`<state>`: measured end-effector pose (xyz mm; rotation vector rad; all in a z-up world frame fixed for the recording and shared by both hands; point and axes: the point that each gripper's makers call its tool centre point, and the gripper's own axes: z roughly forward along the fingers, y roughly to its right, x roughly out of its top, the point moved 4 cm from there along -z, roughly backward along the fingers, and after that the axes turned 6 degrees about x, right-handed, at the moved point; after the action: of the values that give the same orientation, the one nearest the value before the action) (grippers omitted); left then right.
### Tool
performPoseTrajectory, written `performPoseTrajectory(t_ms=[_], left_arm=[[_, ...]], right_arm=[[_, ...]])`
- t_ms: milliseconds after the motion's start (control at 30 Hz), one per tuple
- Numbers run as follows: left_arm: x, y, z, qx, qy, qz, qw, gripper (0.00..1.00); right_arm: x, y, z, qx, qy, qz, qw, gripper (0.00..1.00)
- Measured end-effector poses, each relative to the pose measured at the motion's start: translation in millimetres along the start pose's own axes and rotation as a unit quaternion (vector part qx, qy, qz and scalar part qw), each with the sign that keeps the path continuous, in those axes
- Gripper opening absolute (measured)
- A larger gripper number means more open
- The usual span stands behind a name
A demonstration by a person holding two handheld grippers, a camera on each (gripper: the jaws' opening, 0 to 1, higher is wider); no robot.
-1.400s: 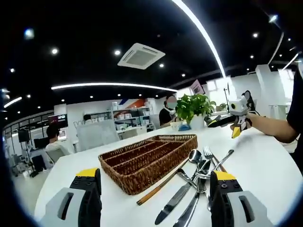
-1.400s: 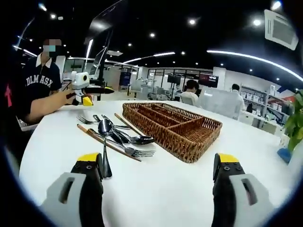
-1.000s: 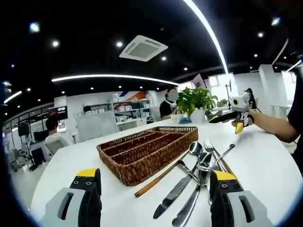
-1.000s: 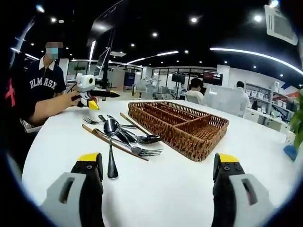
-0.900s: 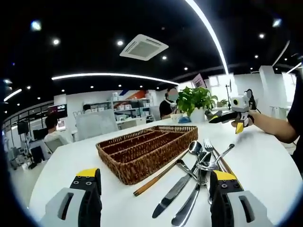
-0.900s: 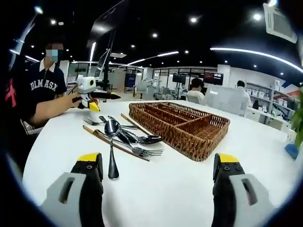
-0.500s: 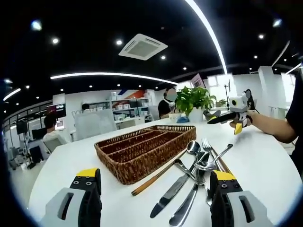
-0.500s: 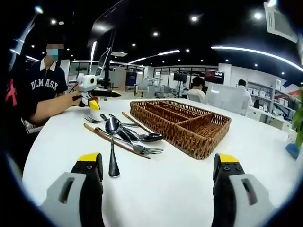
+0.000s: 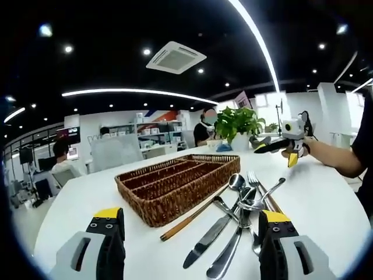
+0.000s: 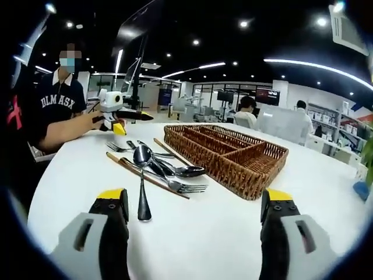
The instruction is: Arrange the knives, forks, and spoons in their matching storage slots by inserting each utensil handle-first until every utensil is classified and aligned in the correct compartment
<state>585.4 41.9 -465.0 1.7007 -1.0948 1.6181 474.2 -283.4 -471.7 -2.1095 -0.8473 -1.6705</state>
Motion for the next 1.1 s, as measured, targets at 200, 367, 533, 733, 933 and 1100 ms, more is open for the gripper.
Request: performPoseTrajectory(t_ms=[200,367,533,733,933,1100], left_arm=[[-0.9,1.8,-0.6,-0.003,-0.003,-0.004,1.0,1.0],[10.3,8.9,2.6,-0.014,-0.003,0.006,0.9999,1.0],[17.3,-6.3,0.3,-0.004,-0.004,0.007,1.0,1.0],[1.8,-8.9,-4.8,0.003,0.005,-0.001,1.0,1.0],[-9.1,-5.1,-2.0,-0.004,-0.008,0.006,0.9999,1.0],[-6.1,-7.2,-4.2,0.001,-0.003,0.006,1.0,1.0]], right_arm=[[12.9,-0.6,-2.4,0.003,0.017,0.005,0.9998,0.95],[30.5,-5.4,0.1,0.017,-0.011,-0.021,0.9996,0.96],[46.2,-2.7,6.7,0.05,-0.039,-0.045,0.9969,0.96],[53.4,2.6,19.3,0.055,-0.021,-0.028,0.9979,0.95],[47.4,-10.0,36.7,0.076,-0.04,-0.032,0.9958,0.89],[53.6,-12.3,47.1,0.093,-0.048,-0.042,0.9937,0.88]])
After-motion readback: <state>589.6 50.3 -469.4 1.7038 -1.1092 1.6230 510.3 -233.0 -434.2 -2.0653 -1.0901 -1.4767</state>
